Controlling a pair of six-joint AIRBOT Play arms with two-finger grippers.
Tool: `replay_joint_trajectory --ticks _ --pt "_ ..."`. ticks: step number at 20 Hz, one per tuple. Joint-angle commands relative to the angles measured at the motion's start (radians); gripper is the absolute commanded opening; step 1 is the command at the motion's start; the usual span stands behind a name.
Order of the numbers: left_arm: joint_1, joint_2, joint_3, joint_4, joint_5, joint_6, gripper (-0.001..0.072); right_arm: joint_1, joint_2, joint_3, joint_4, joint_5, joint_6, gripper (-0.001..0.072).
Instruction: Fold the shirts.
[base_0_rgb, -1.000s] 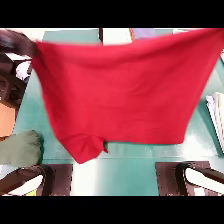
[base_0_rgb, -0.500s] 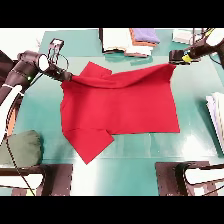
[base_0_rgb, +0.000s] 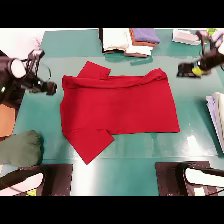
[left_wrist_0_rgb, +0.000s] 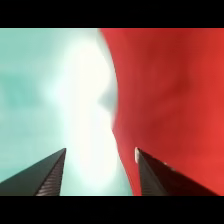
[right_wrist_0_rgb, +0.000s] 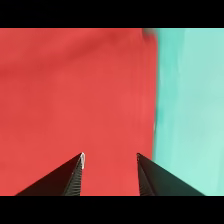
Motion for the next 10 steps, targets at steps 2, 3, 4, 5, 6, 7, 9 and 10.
replay_joint_trajectory --ticks 2,3,4,5,6,7,9,10 --pt "0.009 0.151 -0.294 -0.159 -0.009 -0.015 0.0525 -0.105 0.197 -0.415 -0.001 0.039 -0.004 0.0577" --pt "0.009 0.159 -0.333 -0.174 -0.001 -0.015 0.0526 -0.125 0.222 -0.497 0.002 0.037 -0.004 0.0578" --pt "0.009 0.16 -0.36 -0.181 0.004 -0.016 0.0526 -0.141 0.241 -0.574 0.002 0.03 -0.004 0.0578" --pt "0.009 0.16 -0.373 -0.185 0.01 -0.016 0.0526 -0.15 0.256 -0.639 0.002 0.017 -0.004 0.0577" --pt "0.009 0.16 -0.378 -0.186 0.013 -0.016 0.0526 -0.151 0.269 -0.697 0.006 -0.002 -0.004 0.0576" --pt "0.009 0.16 -0.378 -0.186 0.015 -0.015 0.0526 -0.151 0.278 -0.736 0.01 -0.019 -0.004 0.0575" --pt "0.009 0.16 -0.378 -0.186 0.02 -0.014 0.0526 -0.151 0.294 -0.792 0.037 -0.045 -0.003 0.0573" --pt "0.009 0.16 -0.378 -0.186 0.02 -0.014 0.0526 -0.15 0.296 -0.806 0.035 -0.053 -0.002 0.0572"
